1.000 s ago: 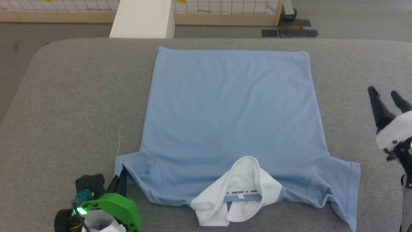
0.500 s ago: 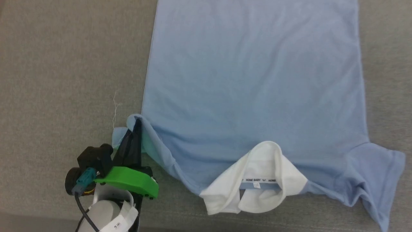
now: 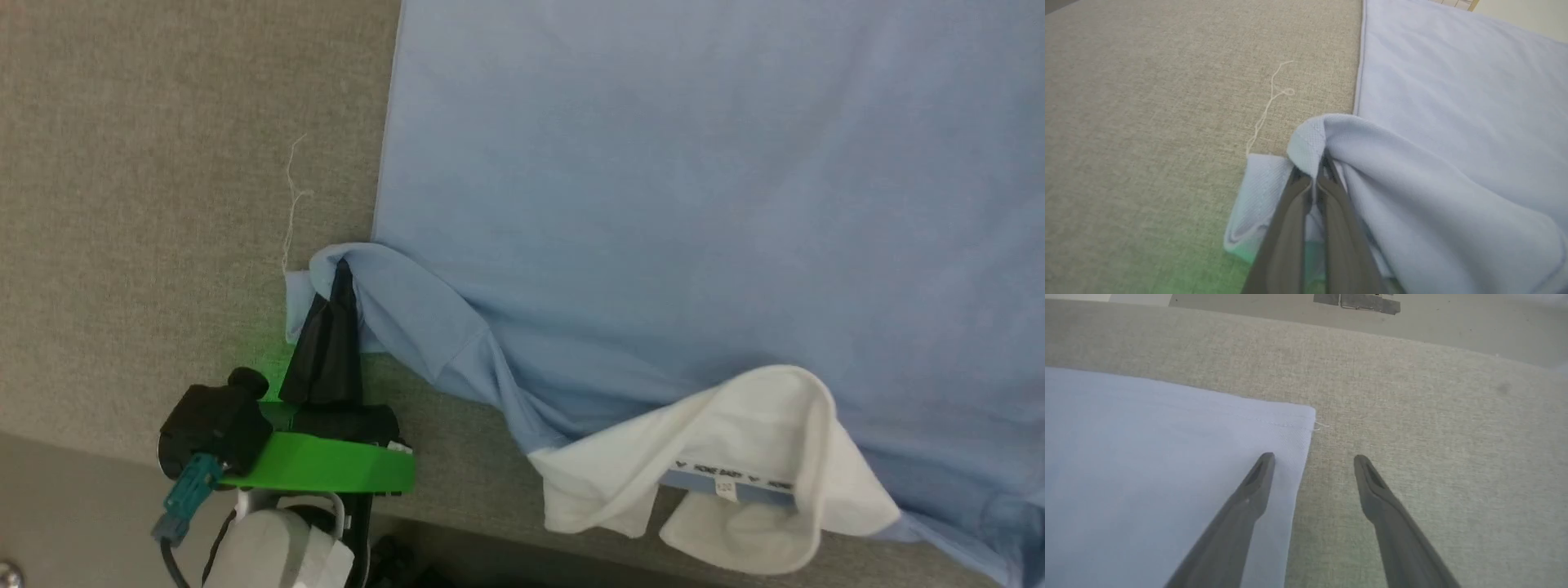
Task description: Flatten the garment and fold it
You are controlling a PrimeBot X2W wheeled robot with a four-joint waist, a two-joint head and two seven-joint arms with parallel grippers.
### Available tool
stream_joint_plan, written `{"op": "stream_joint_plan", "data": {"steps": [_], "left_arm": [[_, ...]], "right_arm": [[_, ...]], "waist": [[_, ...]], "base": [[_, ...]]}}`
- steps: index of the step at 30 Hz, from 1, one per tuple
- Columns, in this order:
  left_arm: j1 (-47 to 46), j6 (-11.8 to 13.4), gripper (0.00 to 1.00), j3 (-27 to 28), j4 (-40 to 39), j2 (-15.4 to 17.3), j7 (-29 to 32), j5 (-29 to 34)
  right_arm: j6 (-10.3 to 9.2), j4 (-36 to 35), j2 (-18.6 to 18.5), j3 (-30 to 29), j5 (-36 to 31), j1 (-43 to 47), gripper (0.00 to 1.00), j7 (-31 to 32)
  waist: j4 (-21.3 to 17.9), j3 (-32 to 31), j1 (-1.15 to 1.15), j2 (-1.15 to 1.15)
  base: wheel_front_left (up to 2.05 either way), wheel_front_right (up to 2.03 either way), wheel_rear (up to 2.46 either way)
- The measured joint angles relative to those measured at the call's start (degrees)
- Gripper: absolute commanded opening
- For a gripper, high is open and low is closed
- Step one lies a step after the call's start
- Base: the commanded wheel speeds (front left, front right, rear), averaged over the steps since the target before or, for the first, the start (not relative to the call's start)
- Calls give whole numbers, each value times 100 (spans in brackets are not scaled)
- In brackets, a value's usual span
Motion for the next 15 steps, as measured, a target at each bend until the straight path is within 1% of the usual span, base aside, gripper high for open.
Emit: {"op": "stream_joint_plan", "data": {"steps": [3,9,10,11,15], "left_arm": [[13,0,0,-20,-76,-14,-47,0],[-1,-7,0,-66,-148,-52,-144,0],[-1,-7,0,-69,-147,-53,-145,0],[-3,-7,0,-73,-144,-53,-146,0],[-12,-7,0,-85,-59,-53,-146,-4]], "right_arm": [[-1,-51,-22,114,0,-74,100,87],[-1,-226,-347,342,5,-298,100,375],[-1,-254,-380,357,19,-325,43,442],[-1,-279,-409,378,22,-330,0,490],[0,-325,-430,410,99,-318,0,638]], "waist": [[134,233,0,0],[372,494,-2,0],[400,512,-2,0],[416,521,-2,0],[426,454,-2,0]], "base": [[0,0,0],[0,0,0],[0,0,0],[0,0,0],[0,0,0]]}}
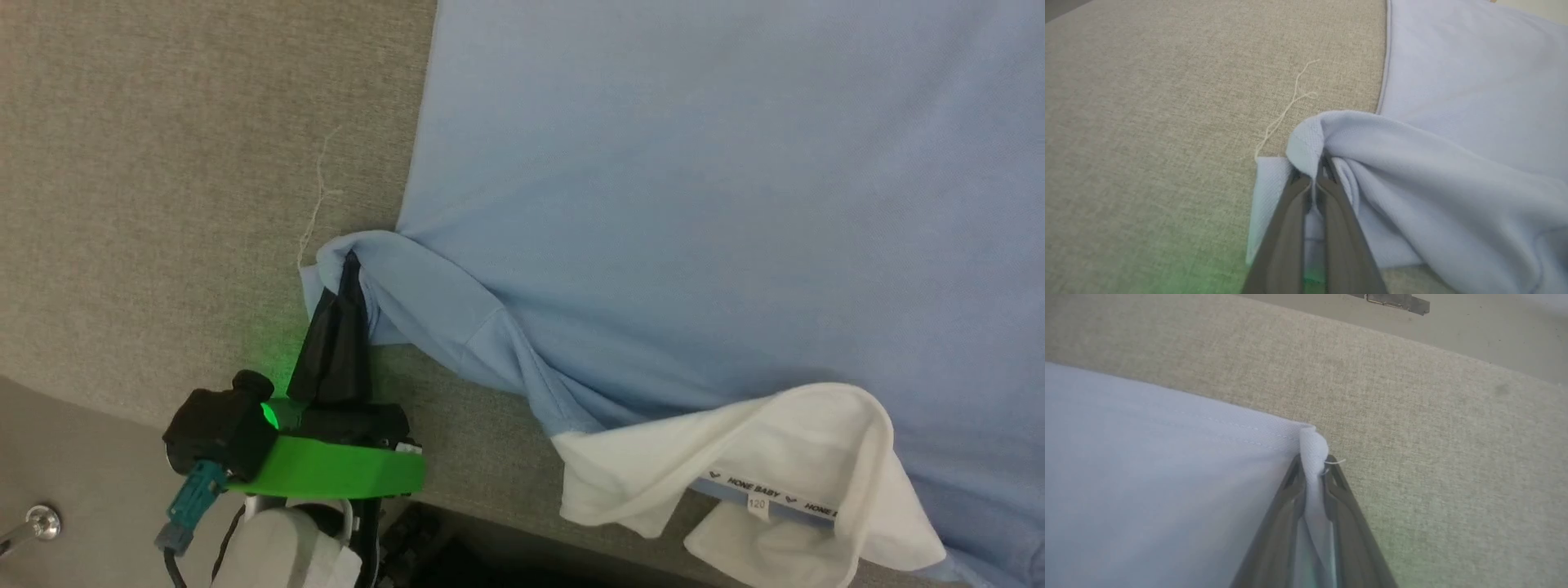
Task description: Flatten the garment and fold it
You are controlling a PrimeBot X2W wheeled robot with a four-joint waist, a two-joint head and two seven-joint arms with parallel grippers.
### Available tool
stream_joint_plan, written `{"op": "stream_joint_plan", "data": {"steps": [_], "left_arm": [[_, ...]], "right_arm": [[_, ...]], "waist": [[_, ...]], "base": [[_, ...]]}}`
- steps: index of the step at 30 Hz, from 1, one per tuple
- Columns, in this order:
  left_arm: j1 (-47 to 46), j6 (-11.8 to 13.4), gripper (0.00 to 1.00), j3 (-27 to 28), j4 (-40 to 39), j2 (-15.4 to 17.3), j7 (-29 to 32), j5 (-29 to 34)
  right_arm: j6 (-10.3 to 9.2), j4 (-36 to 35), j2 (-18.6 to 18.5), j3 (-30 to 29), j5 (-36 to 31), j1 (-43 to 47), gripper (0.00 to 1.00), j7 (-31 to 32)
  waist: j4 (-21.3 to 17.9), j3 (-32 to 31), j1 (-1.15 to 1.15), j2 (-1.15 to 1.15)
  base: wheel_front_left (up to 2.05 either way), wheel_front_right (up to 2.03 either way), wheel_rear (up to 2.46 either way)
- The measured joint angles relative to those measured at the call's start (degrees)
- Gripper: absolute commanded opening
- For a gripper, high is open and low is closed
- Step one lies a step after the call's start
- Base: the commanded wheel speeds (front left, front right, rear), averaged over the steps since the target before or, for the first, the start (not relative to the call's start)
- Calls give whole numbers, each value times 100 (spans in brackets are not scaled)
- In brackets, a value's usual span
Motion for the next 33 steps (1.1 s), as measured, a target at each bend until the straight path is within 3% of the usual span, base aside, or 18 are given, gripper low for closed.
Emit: {"op": "stream_joint_plan", "data": {"steps": [8,14,24,27,33], "left_arm": [[-56,-1,0,-5,383,104,167,2],[-51,10,0,12,543,293,463,8],[136,100,0,25,648,503,823,8],[246,116,0,48,676,554,895,-2],[322,129,0,22,817,595,1021,-57]], "right_arm": [[0,86,41,-140,119,336,0,-463],[1,107,-185,-170,471,547,0,-846],[1,-279,-431,-201,1263,2795,0,-960],[1,-610,-168,-420,1390,3745,0,-989],[1,-1178,902,-764,1416,5705,0,-976]], "waist": [[-96,-521,1,0],[-270,-1152,1,0],[-711,-2338,0,0],[-860,-2668,0,0],[-1151,-3232,0,0]], "base": [[0,0,0],[0,0,0],[0,0,0],[0,0,0],[0,0,0]]}}
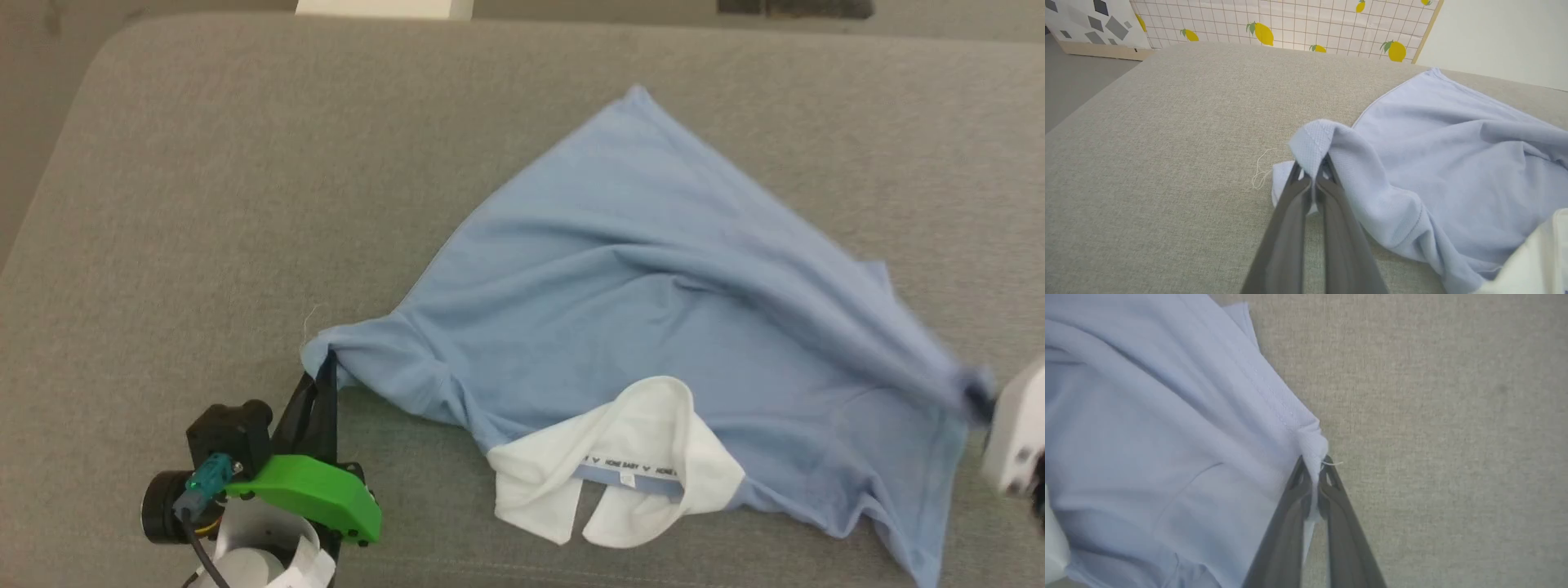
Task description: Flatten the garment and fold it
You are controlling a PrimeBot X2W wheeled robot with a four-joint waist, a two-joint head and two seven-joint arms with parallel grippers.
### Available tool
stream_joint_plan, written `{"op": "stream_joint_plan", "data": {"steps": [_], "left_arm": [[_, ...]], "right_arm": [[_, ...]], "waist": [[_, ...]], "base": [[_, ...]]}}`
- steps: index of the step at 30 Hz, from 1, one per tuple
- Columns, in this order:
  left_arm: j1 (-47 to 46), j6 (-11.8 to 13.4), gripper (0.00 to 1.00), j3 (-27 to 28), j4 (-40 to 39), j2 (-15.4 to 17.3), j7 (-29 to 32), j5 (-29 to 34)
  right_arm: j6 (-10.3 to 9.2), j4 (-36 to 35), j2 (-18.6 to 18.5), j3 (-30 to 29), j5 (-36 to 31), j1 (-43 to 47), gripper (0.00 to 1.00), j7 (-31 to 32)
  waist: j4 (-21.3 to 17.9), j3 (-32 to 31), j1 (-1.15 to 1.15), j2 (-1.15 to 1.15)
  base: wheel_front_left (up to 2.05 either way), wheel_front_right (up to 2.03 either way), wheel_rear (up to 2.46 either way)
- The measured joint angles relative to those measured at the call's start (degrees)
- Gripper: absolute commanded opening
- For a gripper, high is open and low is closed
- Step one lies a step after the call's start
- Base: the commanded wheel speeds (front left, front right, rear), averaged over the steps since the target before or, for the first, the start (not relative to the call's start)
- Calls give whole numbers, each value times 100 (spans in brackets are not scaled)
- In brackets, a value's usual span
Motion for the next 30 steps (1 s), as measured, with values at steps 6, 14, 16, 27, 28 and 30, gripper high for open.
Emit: {"op": "stream_joint_plan", "data": {"steps": [6,14,16,27,28,30], "left_arm": [[-5,-43,0,-37,354,-22,36,-102],[-30,-124,0,-35,818,-63,-73,-189],[-38,-127,0,-34,871,-71,-98,-200],[-76,-127,0,-57,888,-145,-212,-337],[-90,-127,0,-66,868,-146,-211,-337],[-147,-130,0,-103,806,-147,-211,-332]], "right_arm": [[0,32,881,120,-77,1072,0,-35],[-1,136,1203,164,-14,1204,60,-365],[-1,-23,1201,81,71,1164,100,-692],[-1,-943,1114,23,933,151,100,-2700],[-1,-912,1050,115,925,53,100,-2777],[-1,-745,934,319,925,-297,100,-2877]], "waist": [[-198,-324,0,0],[-317,-443,0,0],[-335,-463,0,0],[-326,-417,0,0],[-317,-389,0,0],[-286,-295,0,0]], "base": [[0,0,0],[0,0,0],[0,0,0],[0,0,0],[0,0,0],[0,0,0]]}}
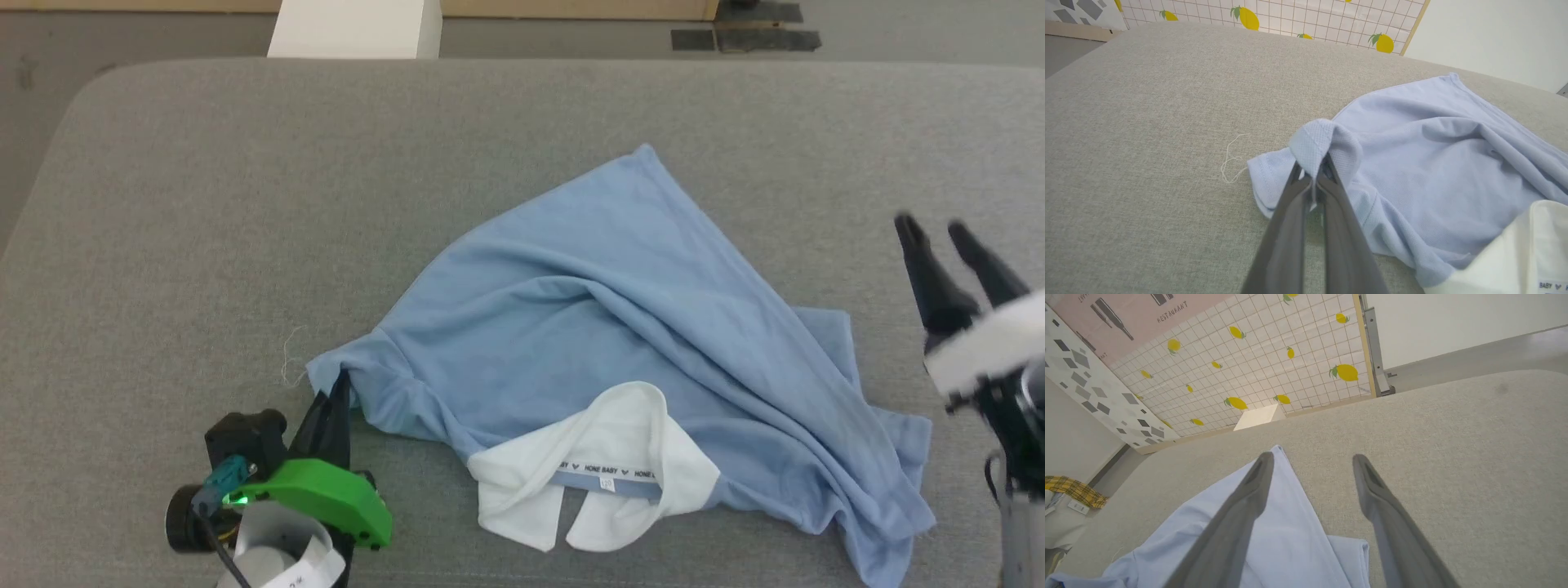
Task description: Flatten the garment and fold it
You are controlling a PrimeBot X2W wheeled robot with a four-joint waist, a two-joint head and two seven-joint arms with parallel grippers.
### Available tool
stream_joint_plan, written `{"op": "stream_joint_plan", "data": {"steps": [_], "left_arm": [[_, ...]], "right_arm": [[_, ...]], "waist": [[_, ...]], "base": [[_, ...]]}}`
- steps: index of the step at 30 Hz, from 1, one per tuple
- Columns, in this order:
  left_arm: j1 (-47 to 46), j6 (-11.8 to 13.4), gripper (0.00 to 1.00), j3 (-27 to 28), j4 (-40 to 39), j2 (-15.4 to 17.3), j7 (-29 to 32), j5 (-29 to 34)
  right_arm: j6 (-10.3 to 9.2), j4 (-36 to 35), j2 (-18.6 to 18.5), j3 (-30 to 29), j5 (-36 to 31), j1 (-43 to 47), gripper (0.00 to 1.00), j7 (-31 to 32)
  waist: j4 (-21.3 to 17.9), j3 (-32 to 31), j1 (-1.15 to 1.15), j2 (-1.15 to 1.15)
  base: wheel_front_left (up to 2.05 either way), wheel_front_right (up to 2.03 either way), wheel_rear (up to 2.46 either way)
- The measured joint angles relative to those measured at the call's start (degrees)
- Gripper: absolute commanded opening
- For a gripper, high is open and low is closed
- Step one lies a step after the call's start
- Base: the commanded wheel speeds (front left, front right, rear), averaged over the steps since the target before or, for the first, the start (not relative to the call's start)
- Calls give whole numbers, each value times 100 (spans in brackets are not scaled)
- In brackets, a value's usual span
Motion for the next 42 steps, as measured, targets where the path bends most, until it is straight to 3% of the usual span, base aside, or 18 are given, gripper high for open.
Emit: {"op": "stream_joint_plan", "data": {"steps": [8,17,22,29,34,35,36,42], "left_arm": [[-421,-49,0,-204,-233,-148,-57,46],[-628,-58,0,-396,-422,-454,-310,51],[-669,-101,0,-472,-419,-566,-430,51],[-689,-107,0,-532,-369,-632,-532,37],[-705,-107,0,-530,-293,-648,-563,35],[-706,-107,0,-528,-279,-648,-564,34],[-707,-107,0,-526,-261,-648,-564,34],[-759,-103,0,-482,-224,-580,-561,33]], "right_arm": [[0,960,-576,924,-531,-1800,100,457],[0,2147,-1080,2042,-1483,-3678,100,2165],[0,2669,-1218,2313,-1881,-4234,100,3051],[-1,3004,-1240,2733,-2071,-4489,100,3706],[-1,2936,-1283,2726,-1956,-4689,100,4049],[-1,2908,-1294,2737,-1936,-4714,29,4094],[-1,2871,-1296,2730,-1906,-4726,0,4116],[1,2870,-1068,2185,-1670,-4598,0,3818]], "waist": [[335,493,0,0],[962,1225,1,0],[1338,1585,1,0],[1746,2039,1,0],[1894,2252,1,0],[1900,2272,1,0],[1894,2283,1,0],[1797,2161,1,0]], "base": [[0,0,0],[0,0,0],[0,0,0],[0,0,0],[0,0,0],[0,0,0],[0,0,0],[0,0,0]]}}
